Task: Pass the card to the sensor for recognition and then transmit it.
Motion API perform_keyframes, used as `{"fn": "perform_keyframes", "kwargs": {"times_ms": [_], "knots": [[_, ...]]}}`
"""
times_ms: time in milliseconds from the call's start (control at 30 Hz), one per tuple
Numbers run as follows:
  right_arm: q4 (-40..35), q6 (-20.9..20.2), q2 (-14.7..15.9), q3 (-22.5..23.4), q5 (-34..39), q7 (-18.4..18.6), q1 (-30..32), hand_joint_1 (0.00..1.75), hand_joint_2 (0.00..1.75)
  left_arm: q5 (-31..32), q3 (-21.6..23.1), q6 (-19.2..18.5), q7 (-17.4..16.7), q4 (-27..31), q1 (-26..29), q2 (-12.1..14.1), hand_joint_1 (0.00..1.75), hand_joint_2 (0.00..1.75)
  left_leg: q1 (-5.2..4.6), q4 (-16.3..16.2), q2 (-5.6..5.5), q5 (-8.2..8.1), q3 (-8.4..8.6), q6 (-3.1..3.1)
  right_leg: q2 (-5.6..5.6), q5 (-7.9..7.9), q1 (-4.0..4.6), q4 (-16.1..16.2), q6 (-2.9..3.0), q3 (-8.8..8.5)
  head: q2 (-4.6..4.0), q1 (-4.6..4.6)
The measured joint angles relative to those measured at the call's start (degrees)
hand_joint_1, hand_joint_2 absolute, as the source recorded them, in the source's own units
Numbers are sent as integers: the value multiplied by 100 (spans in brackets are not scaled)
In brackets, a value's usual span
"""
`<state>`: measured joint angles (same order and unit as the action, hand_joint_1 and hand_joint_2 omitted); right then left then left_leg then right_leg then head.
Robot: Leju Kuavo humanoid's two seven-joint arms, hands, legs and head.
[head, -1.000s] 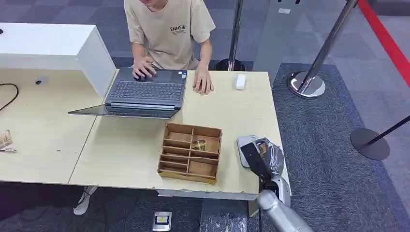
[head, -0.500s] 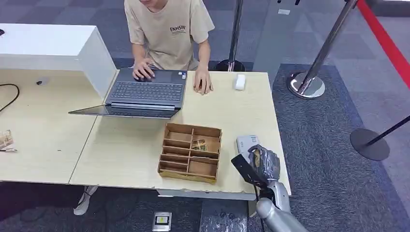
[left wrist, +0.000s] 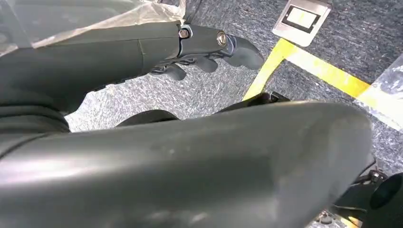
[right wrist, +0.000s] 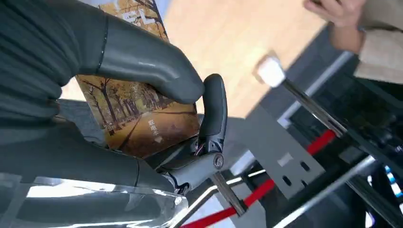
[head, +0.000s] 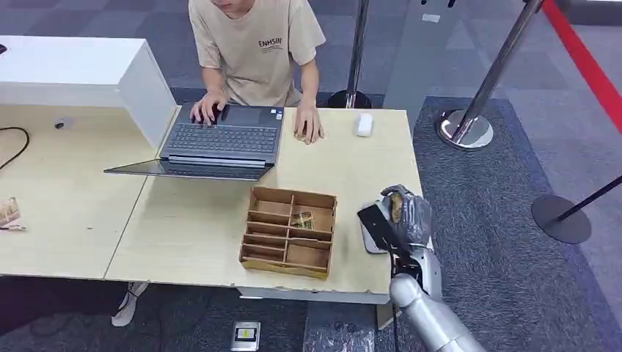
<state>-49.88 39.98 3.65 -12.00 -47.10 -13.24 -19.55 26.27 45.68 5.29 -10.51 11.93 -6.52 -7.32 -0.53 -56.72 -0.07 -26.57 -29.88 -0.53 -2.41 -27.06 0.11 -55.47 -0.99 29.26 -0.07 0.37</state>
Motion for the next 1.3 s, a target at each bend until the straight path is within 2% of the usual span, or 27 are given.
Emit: {"fn": "perform_keyframes", "kwargs": {"times_ms": [100, 200, 267, 400, 467, 600, 733, 800, 867, 1000, 1167, 1300], "knots": [[-400, 0, 35, -13, 184, 65, -60, 175, 175, 37, 2, -20, 0, 0, 1, 0, 0, 0, 0, 0, 0, 0, 0, 0, 0, 1, 0, -1, 0, -1, 0, 0], [-893, 0, 63, -78, 716, 19, -226, 175, 175, 102, 2, -92, 2, 0, -14, 0, 0, 0, -1, 0, 0, 1, 0, 0, 1, 4, -1, -4, 3, -1, 0, -2], [-1169, -2, 111, -177, 1098, 24, -453, 175, 175, 168, 9, -144, 9, 0, -34, 0, 0, 0, -1, 0, 4, 4, 3, -3, 1, 4, -1, -3, 2, -3, 0, 0], [-1499, -50, 232, -481, 1233, 151, -1010, 175, 175, 304, 35, -214, 33, 0, -60, 0, 0, 0, -3, 0, 4, 8, -1, -3, 2, 11, -3, -9, 3, 0, 0, -2], [-1521, -160, 282, -674, 1011, 258, -1415, 175, 175, 359, 70, -240, 44, 0, -75, 0, 0, 0, -3, 0, 7, 10, 0, -5, 4, 13, -3, -8, 2, 2, 0, -2], [-1317, -271, 323, -1115, -82, 522, -2245, 175, 175, 450, 129, -247, 57, 0, -78, 0, 0, 0, -2, 0, 2, 16, -3, -4, 0, 15, -2, -10, 0, 2, 0, 0], [-735, -269, 334, -1690, -1468, 881, -2933, 175, 175, 253, 144, -148, -2, 0, -72, -2, 0, 0, -2, 0, -1, 17, -3, -3, 0, 15, -2, -10, 0, 2, 0, 0], [-364, -402, 336, -2088, -2311, 1018, -3241, 175, 175, 273, 149, -129, -9, 0, -63, -4, 0, 0, -1, 0, -4, 18, -3, -3, -3, 15, -2, -10, 0, 1, 0, 0], [-46, -590, 334, -2445, -2758, 1110, -3462, 175, 175, 332, 162, -131, 6, 0, -62, -7, 0, 0, -1, 0, -6, 18, -4, -4, -5, 15, -2, -10, 0, 1, 0, 0], [478, -743, 308, -2914, -3034, 1303, -3800, 175, 175, 266, 179, -131, 81, 0, -59, -20, 0, 0, -2, 0, -8, 19, -6, -5, -8, 15, -2, -9, 0, 1, 0, 0], [1094, -798, 284, -3495, -3537, 1309, -4068, 175, 175, 105, 177, -85, 87, 0, -49, -20, 0, 0, -2, -2, -7, 19, -5, -5, -8, 15, -3, -6, 0, 2, 0, 0], [1345, -754, 278, -3679, -3462, 1484, -4096, 175, 175, 26, 177, -74, 109, 0, -27, -20, 0, 0, -2, -2, -6, 19, -4, -5, -8, 15, -3, -6, -1, 2, 0, 0]]}}
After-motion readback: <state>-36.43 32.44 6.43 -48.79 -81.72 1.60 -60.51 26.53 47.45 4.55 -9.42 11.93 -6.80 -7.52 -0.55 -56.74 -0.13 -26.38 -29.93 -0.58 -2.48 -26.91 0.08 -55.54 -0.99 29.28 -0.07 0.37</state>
